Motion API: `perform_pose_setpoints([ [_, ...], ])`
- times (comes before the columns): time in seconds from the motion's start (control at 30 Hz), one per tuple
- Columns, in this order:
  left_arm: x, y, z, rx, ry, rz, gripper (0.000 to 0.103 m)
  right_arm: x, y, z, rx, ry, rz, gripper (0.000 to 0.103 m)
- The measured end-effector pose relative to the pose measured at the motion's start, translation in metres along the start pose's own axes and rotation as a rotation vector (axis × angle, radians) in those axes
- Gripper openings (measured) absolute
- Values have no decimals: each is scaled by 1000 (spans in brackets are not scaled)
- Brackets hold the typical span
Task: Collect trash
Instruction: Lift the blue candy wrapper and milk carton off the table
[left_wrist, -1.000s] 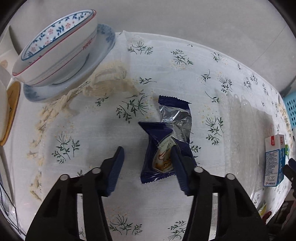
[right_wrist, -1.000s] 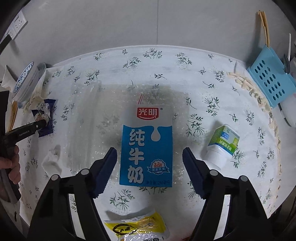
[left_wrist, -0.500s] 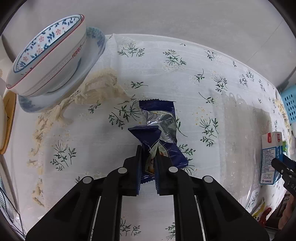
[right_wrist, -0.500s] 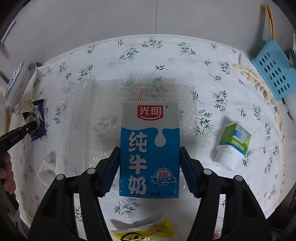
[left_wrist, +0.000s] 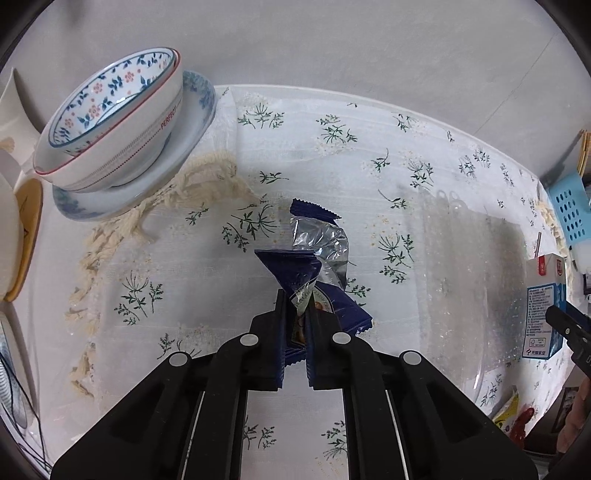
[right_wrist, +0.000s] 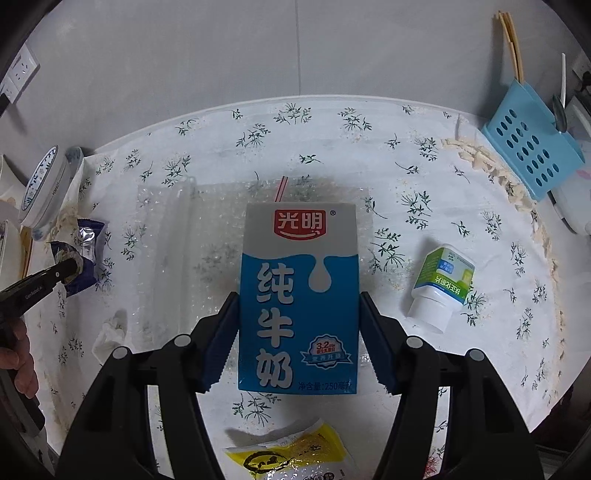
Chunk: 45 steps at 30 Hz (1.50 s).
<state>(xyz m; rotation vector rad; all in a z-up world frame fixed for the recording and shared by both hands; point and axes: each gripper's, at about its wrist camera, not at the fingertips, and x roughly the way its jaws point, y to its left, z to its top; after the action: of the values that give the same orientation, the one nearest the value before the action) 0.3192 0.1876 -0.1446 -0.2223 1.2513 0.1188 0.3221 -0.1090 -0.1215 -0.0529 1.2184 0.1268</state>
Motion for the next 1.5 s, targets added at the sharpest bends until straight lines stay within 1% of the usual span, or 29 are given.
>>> perform_pose_setpoints([
  [0.27,-28,1,-22,6,-28,-17,7,-22,2,-12,-21,-35,10,61],
  [0.47,-40,-11,-38,9,-40,-26,7,-36,5,-26,-28,-57,16,61],
  [1.1,-87,-28,-90,36,-80,-54,7,-84,8,-64,-36,-133,29,61],
  [1.27,-102,-36,-110,27,-89,-71,7,-99,5,-71,-44,-150,43,61],
  [1.43,-112,-43,-132,16,-95,-62,7,-118,-2,-81,-67,-178,62,61],
  [1.5,-114,-44,-141,2,-89,-69,7,-123,-5,-86,-73,-184,67,61],
])
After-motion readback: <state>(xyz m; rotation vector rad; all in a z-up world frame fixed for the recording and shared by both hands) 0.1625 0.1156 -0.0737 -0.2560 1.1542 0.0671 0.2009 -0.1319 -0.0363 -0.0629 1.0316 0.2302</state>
